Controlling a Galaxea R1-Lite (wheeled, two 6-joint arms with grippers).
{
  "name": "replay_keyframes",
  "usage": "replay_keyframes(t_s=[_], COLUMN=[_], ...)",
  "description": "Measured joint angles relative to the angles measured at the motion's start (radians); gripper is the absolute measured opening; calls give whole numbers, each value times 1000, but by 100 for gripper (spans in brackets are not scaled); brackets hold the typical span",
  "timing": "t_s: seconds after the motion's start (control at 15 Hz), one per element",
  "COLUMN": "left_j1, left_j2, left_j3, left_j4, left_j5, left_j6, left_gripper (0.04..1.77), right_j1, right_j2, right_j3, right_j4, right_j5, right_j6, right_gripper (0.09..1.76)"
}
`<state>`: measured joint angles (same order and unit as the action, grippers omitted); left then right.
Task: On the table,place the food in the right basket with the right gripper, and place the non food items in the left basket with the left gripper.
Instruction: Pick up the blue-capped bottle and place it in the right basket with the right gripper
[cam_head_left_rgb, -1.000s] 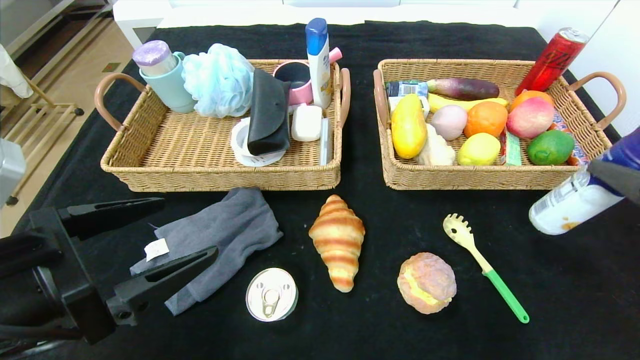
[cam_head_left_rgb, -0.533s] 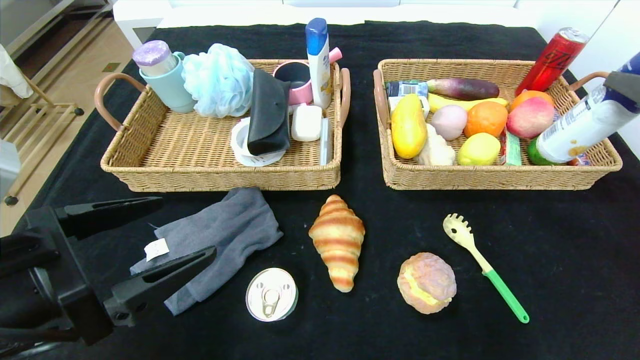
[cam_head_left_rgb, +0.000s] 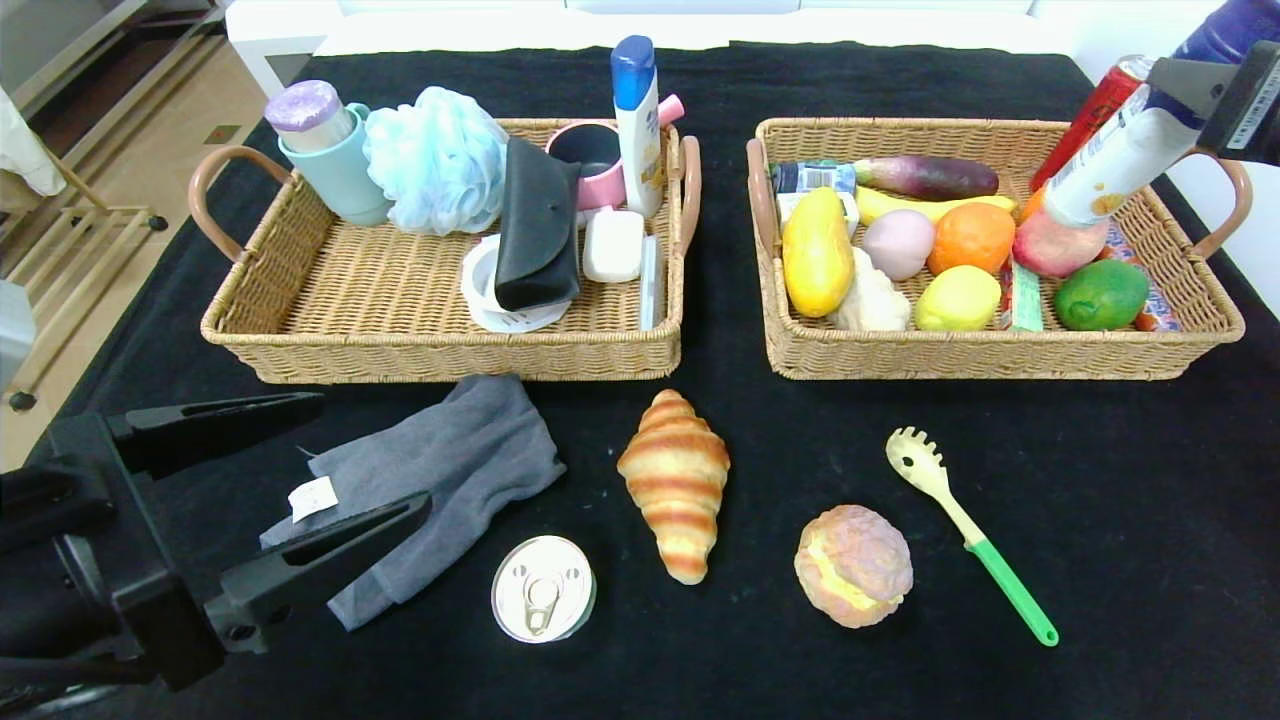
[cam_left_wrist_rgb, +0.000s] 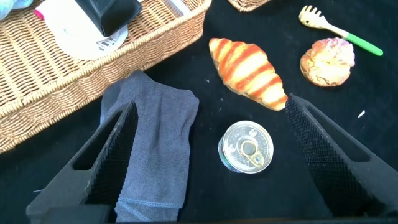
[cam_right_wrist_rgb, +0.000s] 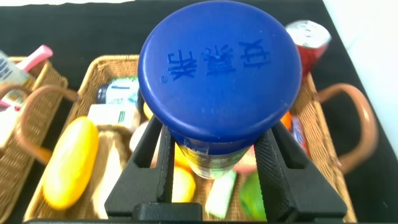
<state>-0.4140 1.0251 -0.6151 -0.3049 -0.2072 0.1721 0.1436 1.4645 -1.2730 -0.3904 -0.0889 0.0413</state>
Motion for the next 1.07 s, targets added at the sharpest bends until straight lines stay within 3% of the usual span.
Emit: replay_keyframes(t_s=[0.6, 1.07], left_j1=[0, 0], left_j2=[12, 20], left_j3=[1, 0], left_j4=[2, 3], left_j5=[-3, -4], left_j6=[0, 0], left_gripper=[172, 172], right_j1=[-37, -81], right_j2=[249, 335], right_j3=[-177, -195], right_j4=[-212, -272], right_j5=[-2, 1], right_j6=[5, 3], right_gripper=[82, 82])
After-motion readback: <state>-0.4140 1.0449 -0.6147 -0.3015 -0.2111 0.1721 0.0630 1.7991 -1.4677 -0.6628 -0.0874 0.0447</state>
